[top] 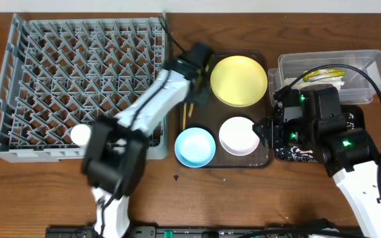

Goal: Sort waste into correct bins and load items into the dishwasher
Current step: 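Insert the chopstick upright into the dish rack with the left gripper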

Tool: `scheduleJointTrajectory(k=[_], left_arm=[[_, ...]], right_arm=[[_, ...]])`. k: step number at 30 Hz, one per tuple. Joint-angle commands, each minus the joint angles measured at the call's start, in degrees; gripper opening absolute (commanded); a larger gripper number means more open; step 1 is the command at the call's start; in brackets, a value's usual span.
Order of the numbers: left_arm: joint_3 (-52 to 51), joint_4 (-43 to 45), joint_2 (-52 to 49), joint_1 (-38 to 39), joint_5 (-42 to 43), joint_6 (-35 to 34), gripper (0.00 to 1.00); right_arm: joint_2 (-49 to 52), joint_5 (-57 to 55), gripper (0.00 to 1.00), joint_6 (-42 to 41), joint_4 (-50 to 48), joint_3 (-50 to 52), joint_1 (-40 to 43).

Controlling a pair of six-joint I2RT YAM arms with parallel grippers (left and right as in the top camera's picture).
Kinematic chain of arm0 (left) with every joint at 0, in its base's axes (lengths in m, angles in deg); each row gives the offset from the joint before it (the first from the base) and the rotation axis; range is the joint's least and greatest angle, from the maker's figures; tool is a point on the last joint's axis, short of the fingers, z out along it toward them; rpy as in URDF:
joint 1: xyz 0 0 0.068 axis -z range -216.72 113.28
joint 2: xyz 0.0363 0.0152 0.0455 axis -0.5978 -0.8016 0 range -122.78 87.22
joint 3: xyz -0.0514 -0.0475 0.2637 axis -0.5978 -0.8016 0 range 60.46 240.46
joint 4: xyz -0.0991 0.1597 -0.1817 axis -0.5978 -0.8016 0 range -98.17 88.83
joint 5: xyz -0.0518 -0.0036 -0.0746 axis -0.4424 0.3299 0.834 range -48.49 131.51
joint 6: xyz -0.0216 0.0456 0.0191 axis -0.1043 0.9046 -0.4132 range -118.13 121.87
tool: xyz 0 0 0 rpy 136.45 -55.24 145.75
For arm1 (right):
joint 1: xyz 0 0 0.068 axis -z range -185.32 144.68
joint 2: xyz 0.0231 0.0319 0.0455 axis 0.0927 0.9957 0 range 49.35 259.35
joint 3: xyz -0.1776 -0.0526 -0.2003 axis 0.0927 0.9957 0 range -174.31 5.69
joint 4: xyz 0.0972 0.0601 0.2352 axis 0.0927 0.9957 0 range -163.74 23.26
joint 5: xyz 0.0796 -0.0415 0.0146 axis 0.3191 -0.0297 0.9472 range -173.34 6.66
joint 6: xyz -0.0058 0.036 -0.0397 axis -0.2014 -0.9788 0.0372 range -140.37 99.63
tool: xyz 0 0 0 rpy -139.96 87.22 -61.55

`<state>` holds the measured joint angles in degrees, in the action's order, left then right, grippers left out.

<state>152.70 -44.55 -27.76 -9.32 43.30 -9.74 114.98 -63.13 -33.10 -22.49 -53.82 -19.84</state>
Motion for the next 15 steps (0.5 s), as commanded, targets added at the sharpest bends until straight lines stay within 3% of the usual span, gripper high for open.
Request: scheduleJointTrajectory(k=[1, 6, 15], left_arm=[[2.3, -2.5, 8.4, -2.1, -3.2, -1.2, 0.08], [2.3, -9.8, 13.2, -5.6, -10.6, -1.1, 0.08], [-3.5, -11.5, 8.1, -10.5, -10.1, 0.0, 0.08]], right_arm=[[0.3, 0.6, 0.49, 0.6, 0.0, -0.4, 0.2], [0.3, 0.6, 0.49, 0.6, 0.0, -0.4, 0.2], [0.3, 0.6, 0.49, 0.6, -0.1, -0.4, 0.2]])
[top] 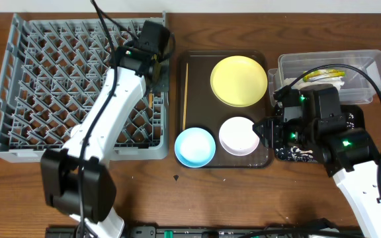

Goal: Sort waste into correct bins and load items into the dishwasher
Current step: 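Insert the chopstick upright into the dish rack with the left gripper, then grasp the second wooden chopstick on the tray with the left gripper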

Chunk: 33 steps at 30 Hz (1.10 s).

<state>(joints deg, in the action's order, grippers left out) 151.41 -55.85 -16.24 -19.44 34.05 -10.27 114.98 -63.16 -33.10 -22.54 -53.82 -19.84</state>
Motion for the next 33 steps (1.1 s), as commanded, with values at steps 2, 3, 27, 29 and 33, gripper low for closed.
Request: scheduleJointTrajectory(k=[2, 3, 27, 29, 33], left_arm=[[-2.2, -0.4, -4.8, -0.2, -0.5, 0.5, 0.08], [-2.2, -0.4, -5.0, -0.2, -0.5, 0.5, 0.08], [2.9, 5.9, -6.1, 9.9, 4.4, 2.7, 0.36], [2.9, 6.9, -9.5, 11.4, 0.2, 2.6, 0.36], [2.9, 9.5, -15.0, 12.2, -2.9, 1.9, 0.39]], right_arm=[[0.3, 0.7, 0.49, 0.6, -0.1, -0.4, 0.2], [0.3, 0.7, 0.49, 0.6, -0.1, -0.4, 0.2], [0.3, 0.7, 0.50, 0.6, 0.0, -0.4, 0.2], [0.3, 0.7, 0.50, 0.6, 0.0, -0.4, 0.2], [0.3, 0.7, 0.50, 0.6, 0.0, -0.4, 0.2]])
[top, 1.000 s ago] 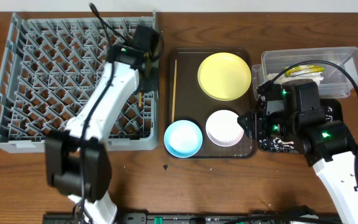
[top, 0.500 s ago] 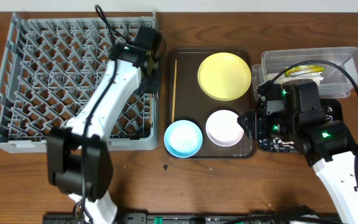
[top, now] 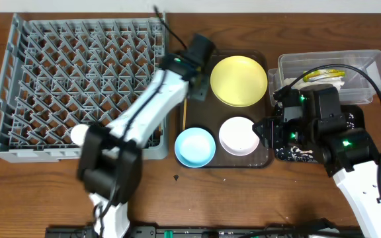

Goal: Sort waste into correct bins and load items into the dishwasher
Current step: 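Grasp the second wooden chopstick on the tray with the left gripper, then insert the second chopstick into the dish rack with the left gripper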

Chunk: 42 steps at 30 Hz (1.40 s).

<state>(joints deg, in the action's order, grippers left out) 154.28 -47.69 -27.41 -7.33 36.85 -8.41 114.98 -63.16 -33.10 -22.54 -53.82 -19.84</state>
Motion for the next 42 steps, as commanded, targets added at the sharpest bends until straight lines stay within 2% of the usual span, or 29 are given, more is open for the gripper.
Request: scheduleJointTrajectory(k=[1, 6, 11, 17, 18, 21, 23, 29, 30, 34, 38, 42], left_arm=[[0.1, 2.1, -5.1, 0.1, -5.7, 0.0, 0.39], [0.1, 5.4, -9.9, 0.0, -5.9, 0.1, 0.39], [0.1, 7.6, -12.4, 0.0, -9.5, 0.1, 0.39], [0.1, 8.7, -15.0, 0.0, -8.9, -1.0, 0.39], [0.1, 8.7, -15.4, 0.0, -7.9, -1.0, 0.39], [0.1, 9.1, -15.8, 0.0, 3.9, -1.0, 0.34], [0.1, 9.3, -15.8, 0.0, 8.0, -1.0, 0.32], [0.1, 9.4, -15.8, -0.1, 8.3, -1.4, 0.31], [0.1, 9.4, -15.8, -0.2, 8.3, -1.4, 0.30], [0.1, 9.4, -15.8, -0.2, 8.3, -1.4, 0.08], [1.1, 8.0, -13.7, -0.7, 8.1, -1.4, 0.08], [5.1, 3.0, -5.8, -3.3, 8.1, -1.4, 0.08]], right_arm=[[0.3, 0.7, 0.50, 0.6, 0.0, -0.4, 0.2], [0.3, 0.7, 0.50, 0.6, -0.2, -0.4, 0.2], [0.3, 0.7, 0.50, 0.6, -0.1, -0.4, 0.2], [0.3, 0.7, 0.49, 0.6, -0.1, -0.4, 0.2], [0.3, 0.7, 0.49, 0.6, -0.1, -0.4, 0.2], [0.3, 0.7, 0.49, 0.6, -0.1, -0.4, 0.2], [0.3, 0.7, 0.49, 0.6, -0.1, -0.4, 0.2], [0.3, 0.9, 0.49, 0.6, -0.1, -0.4, 0.2], [0.3, 1.1, 0.49, 0.6, -0.1, -0.4, 0.2], [0.3, 1.1, 0.48, 0.6, -0.1, -0.4, 0.2], [0.3, 1.1, 0.48, 0.6, 0.0, -0.4, 0.2], [0.3, 1.1, 0.48, 0.6, 0.0, -0.4, 0.2]])
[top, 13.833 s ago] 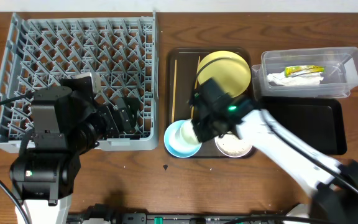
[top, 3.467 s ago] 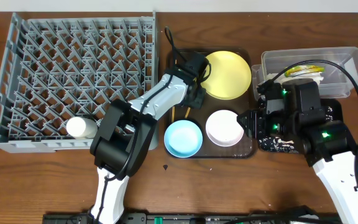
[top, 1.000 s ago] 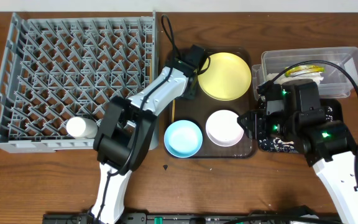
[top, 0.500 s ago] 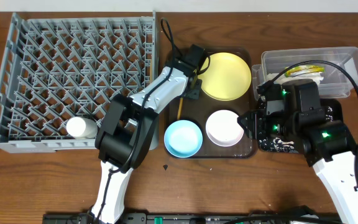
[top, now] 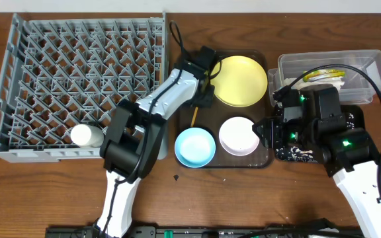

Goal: Sort waste into correct bins and load items into the dishwasher
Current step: 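Insert the second chopstick into the dish rack with the left gripper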

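Observation:
My left gripper hangs over the left part of the dark tray, beside the yellow plate. A wooden chopstick sticks out tilted below the gripper, which looks shut on it. A blue bowl and a white bowl sit at the tray's front. The grey dish rack stands to the left, with a white cup near its front edge. My right gripper rests at the tray's right rim by the white bowl; whether its jaws are apart does not show.
A clear bin holding scraps of waste stands at the back right. A black bin lies under the right arm. The left arm crosses the rack's front right corner.
The left gripper has gone from the tray's back left corner to its left middle. The chopstick that lay straight along the tray's left edge now shows tilted under the gripper. The right arm is unchanged.
The left gripper was first at the tray's left side by the chopsticks. Then it was over the rack's right edge with one chopstick beneath it, another still lying on the tray. Later it was back at the tray, and now holds the second chopstick.

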Tool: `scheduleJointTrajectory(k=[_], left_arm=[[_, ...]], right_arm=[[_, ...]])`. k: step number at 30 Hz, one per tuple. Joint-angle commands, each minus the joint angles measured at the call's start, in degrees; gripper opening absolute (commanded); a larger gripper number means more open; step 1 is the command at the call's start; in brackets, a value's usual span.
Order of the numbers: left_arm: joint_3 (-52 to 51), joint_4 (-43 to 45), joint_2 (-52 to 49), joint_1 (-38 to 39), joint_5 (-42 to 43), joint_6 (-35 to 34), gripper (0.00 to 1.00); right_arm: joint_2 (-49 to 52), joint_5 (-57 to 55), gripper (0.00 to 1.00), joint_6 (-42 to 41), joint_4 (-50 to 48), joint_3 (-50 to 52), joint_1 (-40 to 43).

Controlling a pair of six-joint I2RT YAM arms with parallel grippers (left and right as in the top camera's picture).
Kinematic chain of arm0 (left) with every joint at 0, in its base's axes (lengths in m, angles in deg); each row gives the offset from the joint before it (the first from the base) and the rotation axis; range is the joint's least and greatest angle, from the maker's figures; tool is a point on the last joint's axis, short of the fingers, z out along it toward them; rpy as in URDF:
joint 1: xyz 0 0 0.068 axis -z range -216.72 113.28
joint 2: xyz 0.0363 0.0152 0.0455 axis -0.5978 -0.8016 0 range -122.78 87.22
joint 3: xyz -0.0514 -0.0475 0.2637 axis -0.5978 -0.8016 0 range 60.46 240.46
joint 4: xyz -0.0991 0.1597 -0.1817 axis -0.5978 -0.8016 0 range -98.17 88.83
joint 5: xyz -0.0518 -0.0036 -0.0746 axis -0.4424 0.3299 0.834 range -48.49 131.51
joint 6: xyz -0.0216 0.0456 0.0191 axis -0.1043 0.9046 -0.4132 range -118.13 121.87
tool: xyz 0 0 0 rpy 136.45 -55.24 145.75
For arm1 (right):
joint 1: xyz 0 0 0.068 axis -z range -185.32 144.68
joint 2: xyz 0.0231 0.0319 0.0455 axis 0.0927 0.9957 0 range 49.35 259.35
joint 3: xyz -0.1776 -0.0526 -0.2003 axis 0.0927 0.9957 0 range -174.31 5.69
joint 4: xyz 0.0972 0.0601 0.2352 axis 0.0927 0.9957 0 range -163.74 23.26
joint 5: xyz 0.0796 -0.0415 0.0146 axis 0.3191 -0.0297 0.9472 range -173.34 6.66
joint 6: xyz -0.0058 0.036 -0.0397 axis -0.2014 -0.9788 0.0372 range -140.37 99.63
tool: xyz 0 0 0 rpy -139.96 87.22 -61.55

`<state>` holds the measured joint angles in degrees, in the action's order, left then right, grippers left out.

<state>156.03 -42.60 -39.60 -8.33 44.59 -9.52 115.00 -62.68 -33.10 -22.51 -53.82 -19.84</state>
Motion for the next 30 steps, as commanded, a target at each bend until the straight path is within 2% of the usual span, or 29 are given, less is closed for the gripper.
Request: scheduleJointTrajectory(k=[1, 6, 11, 20, 26, 30], left_arm=[[3.7, -2.8, 8.2, -2.8, 0.3, -0.3, 0.08], [3.8, -7.2, 18.0, -5.0, -3.0, -0.3, 0.08], [3.8, -14.3, 23.1, -6.6, -9.1, -0.3, 0.08], [-0.9, -13.8, 18.8, -12.1, -10.4, -0.3, 0.08], [-1.4, -13.9, 13.2, -13.6, -5.1, -0.2, 0.09], [-1.3, -14.2, 12.6, -13.6, -3.5, -0.3, 0.15]], right_arm=[[0.3, 0.6, 0.47, 0.6, 0.0, -0.4, 0.2], [0.3, 0.6, 0.47, 0.6, 0.0, -0.4, 0.2], [0.3, 0.6, 0.48, 0.6, 0.0, -0.4, 0.2], [0.3, 0.6, 0.47, 0.6, 0.3, -0.4, 0.2], [0.3, 0.6, 0.47, 0.6, 0.2, -0.4, 0.2], [0.3, 0.6, 0.47, 0.6, 0.2, -0.4, 0.2]])
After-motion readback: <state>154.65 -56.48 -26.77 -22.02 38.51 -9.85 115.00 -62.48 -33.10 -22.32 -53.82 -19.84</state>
